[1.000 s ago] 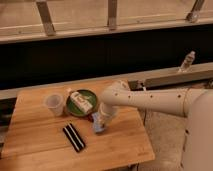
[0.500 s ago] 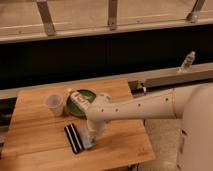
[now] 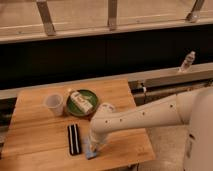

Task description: Wipe the white sponge on the table

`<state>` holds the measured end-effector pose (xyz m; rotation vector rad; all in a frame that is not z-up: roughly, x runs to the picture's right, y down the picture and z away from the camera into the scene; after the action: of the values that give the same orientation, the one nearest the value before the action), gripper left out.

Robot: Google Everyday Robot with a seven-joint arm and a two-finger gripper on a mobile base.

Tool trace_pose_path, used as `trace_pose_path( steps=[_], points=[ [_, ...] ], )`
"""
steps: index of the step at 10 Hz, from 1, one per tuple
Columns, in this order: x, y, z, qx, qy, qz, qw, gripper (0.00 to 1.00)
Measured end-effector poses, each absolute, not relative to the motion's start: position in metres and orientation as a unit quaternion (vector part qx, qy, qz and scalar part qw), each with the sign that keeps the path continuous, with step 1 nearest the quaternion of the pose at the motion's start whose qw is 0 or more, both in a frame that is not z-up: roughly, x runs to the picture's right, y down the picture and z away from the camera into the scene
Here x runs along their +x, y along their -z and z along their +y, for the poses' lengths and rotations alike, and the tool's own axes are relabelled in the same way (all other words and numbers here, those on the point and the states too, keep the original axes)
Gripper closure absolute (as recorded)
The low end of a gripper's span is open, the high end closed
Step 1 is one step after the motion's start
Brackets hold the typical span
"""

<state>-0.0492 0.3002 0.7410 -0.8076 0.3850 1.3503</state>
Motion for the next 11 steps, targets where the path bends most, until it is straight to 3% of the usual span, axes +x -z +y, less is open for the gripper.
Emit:
trace_pose_path(
  steps=[6,11],
  points=[
    [0.011,-0.806,0.232,-0.356,-0.638,0.177,0.659,0.82],
    [-0.022,-0.811,0.226,-0.363,-0.596,0.177,0.694,0.82]
  ],
)
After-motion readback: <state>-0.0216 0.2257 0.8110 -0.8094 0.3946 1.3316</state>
